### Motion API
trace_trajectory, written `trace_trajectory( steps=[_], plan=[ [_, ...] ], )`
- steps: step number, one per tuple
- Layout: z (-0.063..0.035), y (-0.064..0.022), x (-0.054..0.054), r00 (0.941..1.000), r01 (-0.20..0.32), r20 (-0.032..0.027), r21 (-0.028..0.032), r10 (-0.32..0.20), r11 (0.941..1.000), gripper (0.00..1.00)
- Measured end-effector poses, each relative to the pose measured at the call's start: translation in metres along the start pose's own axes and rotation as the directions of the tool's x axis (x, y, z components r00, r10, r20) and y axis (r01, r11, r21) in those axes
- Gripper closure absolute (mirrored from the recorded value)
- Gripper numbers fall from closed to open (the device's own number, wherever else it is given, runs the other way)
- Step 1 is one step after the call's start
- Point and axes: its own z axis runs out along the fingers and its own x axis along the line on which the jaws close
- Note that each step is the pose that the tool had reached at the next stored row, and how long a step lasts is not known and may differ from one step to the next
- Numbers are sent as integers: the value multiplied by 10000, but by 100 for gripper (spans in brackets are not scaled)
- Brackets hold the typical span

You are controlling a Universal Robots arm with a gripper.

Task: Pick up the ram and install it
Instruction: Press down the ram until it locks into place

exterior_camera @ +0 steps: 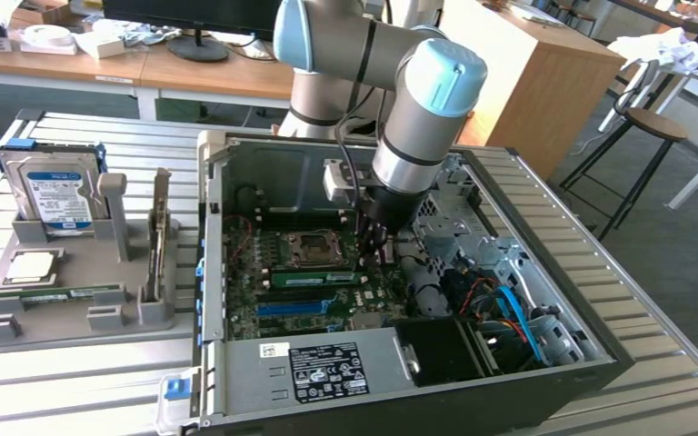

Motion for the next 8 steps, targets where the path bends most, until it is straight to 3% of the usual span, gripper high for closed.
trace_trajectory(
  steps=[8],
  plan=[
    [9, 0, 1, 10000, 0, 0, -1, 0, 10000, 90]
  ],
)
